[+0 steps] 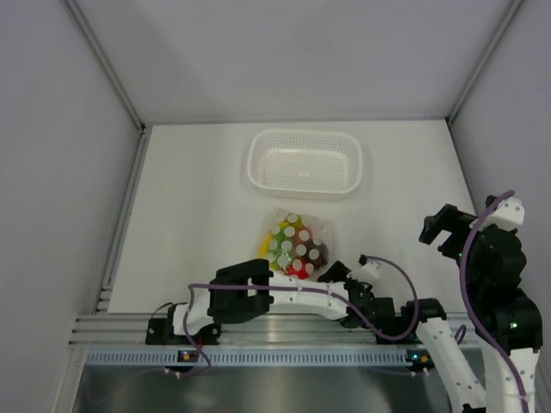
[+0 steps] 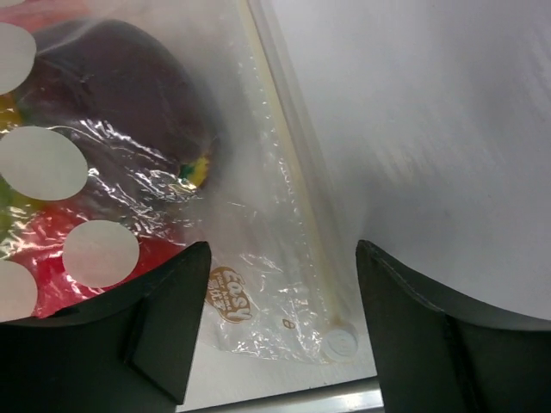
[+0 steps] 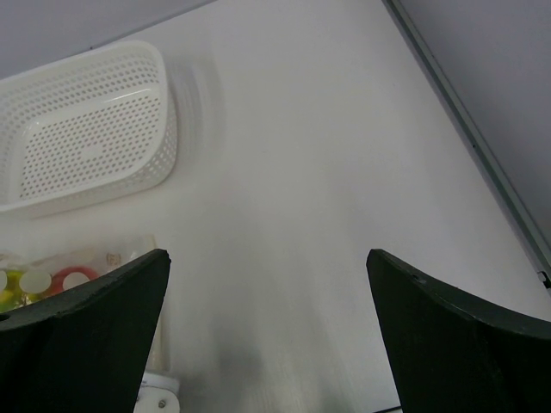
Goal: Open the zip-top bag and remove the fake food
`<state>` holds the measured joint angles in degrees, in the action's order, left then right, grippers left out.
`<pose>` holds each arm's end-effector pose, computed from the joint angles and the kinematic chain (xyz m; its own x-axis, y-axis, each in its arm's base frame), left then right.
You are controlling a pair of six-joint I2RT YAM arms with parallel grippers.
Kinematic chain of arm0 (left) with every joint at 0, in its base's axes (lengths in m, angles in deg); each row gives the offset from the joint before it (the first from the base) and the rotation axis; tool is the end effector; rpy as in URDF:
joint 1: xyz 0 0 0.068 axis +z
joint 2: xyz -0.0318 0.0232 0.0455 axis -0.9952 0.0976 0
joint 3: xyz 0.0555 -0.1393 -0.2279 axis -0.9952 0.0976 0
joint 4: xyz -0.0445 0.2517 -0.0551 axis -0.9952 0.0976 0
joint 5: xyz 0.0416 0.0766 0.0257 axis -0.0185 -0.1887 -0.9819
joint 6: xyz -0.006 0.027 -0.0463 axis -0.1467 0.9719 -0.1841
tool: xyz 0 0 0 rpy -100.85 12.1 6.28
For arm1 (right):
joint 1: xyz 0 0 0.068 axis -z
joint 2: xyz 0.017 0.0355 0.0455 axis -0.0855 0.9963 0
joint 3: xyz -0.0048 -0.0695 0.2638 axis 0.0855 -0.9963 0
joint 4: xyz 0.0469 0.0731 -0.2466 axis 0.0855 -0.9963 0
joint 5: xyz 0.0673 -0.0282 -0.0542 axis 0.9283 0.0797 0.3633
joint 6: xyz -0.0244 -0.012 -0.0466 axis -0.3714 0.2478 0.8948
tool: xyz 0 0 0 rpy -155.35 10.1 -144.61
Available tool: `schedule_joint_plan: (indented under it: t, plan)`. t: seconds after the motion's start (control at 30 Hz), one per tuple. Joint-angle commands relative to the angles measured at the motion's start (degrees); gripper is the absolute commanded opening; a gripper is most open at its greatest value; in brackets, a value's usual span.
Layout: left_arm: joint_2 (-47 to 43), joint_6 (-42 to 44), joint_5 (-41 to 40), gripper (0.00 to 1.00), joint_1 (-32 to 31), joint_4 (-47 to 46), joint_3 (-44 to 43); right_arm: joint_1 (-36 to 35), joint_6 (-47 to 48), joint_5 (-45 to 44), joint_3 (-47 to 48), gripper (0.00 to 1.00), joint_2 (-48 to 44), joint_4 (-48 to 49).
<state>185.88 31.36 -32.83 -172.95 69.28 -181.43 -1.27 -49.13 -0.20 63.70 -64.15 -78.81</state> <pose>0.0368 -0.4253 0.1546 -0.5320 0.5889 -0.6084 0.4292 0.8069 0.4058 0.0428 -0.0054 0.3756 -0.2692 0.2658 -0.9257 0.2553 0.9465 0.1975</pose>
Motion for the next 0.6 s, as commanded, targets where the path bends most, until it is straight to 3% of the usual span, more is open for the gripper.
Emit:
schedule_joint_plan:
  t: [0.0, 0.23, 0.33, 0.37, 0.43, 0.57]
  plan:
    - [1.25, -2.42, -4.21, 0.72, 0.31, 2.95, -1.59, -0.77, 0.14, 0.39, 1.6, 0.99, -0.77, 0.59]
    - [1.07, -4.62, -3.07, 0.44, 3.56, 3.13, 2.27, -0.86, 0.22, 0.91, 1.51, 0.99, -0.77, 0.77]
    - [1.42, -5.59, -1.93, 0.27, 4.44, 2.87, 2.71, -0.77, 0.22, 1.09, 1.51, 1.0, -0.85, 0.95]
    - [1.6, -5.94, -1.84, 0.14, 4.53, 2.87, 2.63, -0.77, 0.22, 1.09, 1.51, 0.99, -0.94, 0.95]
    - [1.51, -6.29, -1.66, 0.0, 4.7, 2.69, 2.54, -0.86, 0.23, 1.09, 1.43, 0.99, -0.85, 0.86]
    - [-1.38, -8.57, -1.58, 0.0, 5.41, 2.78, 3.15, -0.86, 0.66, 3.53, 0.82, 0.99, -1.2, 1.56]
